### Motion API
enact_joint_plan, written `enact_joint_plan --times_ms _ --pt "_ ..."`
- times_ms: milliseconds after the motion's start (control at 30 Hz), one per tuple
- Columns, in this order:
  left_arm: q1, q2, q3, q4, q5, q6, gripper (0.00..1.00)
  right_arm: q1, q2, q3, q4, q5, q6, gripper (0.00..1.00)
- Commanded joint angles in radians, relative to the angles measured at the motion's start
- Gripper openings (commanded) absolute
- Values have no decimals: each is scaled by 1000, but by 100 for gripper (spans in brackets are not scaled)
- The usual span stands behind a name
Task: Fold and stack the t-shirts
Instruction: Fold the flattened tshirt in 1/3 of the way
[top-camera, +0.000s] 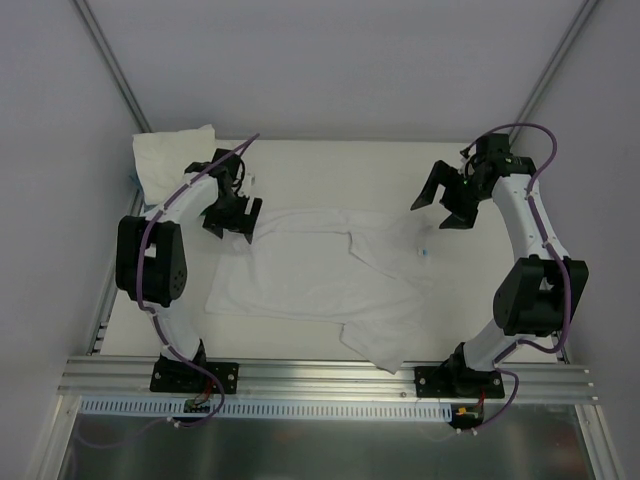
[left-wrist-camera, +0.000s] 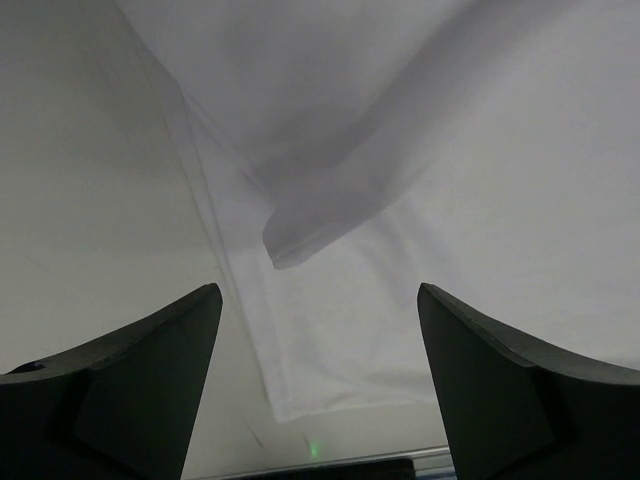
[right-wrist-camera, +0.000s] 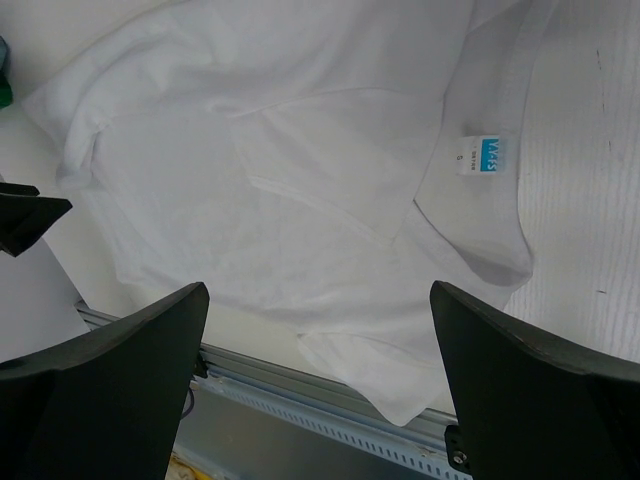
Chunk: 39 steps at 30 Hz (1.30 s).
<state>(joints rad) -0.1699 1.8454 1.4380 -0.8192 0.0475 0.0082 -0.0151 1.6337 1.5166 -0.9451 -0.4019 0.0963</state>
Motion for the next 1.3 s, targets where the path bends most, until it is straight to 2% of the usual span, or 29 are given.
enact_joint_plan --times_ms 0,233,500,867,1267 --pt "4 -104 -42 -12 17 197 81 7 0 24 19 -23 13 99" --pt "10 -58 -4 -18 159 318 80 9 9 37 14 -37 14 99" --pt "9 32 47 -3 271 323 72 7 17 39 17 -46 19 99" --pt "7 48 9 35 247 309 67 7 21 39 19 -48 20 99" --pt "9 40 -39 94 164 309 66 7 26 40 17 -54 19 100"
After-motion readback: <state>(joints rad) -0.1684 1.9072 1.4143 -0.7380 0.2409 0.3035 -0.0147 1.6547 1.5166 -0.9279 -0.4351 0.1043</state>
